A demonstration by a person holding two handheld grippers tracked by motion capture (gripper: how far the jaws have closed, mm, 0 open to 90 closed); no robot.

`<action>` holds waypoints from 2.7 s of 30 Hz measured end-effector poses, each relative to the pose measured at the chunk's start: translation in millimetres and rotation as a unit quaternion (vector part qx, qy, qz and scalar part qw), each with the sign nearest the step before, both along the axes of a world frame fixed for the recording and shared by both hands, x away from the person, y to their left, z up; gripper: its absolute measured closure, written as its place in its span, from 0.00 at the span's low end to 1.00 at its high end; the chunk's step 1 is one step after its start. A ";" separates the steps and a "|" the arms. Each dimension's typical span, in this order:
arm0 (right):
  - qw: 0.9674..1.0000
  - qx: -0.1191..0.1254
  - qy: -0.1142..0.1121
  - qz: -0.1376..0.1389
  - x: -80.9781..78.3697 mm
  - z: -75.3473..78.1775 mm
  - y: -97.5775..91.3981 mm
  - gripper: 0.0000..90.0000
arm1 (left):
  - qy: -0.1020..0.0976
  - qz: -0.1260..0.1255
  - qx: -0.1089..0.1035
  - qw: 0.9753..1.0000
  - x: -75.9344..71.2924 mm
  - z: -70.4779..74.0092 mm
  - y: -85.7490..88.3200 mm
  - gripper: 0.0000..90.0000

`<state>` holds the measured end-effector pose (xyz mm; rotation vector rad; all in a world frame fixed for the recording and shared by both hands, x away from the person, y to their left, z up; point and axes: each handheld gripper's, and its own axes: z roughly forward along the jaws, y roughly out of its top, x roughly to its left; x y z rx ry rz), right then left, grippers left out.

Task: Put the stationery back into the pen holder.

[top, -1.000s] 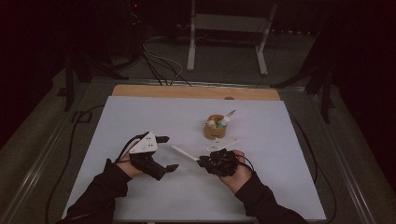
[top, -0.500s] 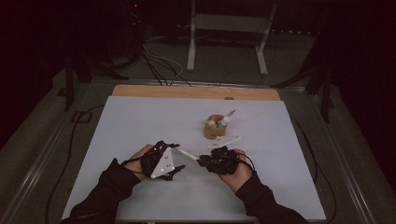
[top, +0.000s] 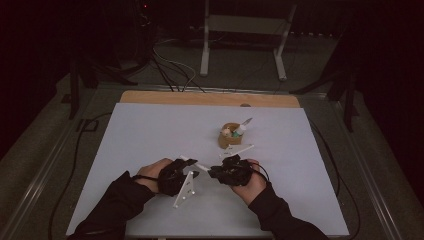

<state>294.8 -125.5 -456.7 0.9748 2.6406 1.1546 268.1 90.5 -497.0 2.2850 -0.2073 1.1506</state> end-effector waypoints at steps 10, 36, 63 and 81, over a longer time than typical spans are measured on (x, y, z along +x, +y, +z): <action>1.000 0.003 0.003 0.001 0.8 3.1 6.3 0.87 | -0.055 0.016 0.038 0.998 0.0 -10.4 -5.7 0.74; 0.994 0.091 -0.050 -0.041 -1.0 20.4 -13.3 0.31 | 0.026 0.046 -0.036 0.998 16.6 2.7 10.5 0.88; 0.994 0.094 -0.057 -0.022 -6.7 -3.4 -48.9 0.03 | 0.227 0.065 -0.200 0.951 31.5 31.9 25.7 0.88; 0.992 0.103 -0.070 -0.020 -11.9 -20.0 -66.1 0.03 | 0.326 0.060 -0.278 0.902 41.2 46.5 32.0 0.88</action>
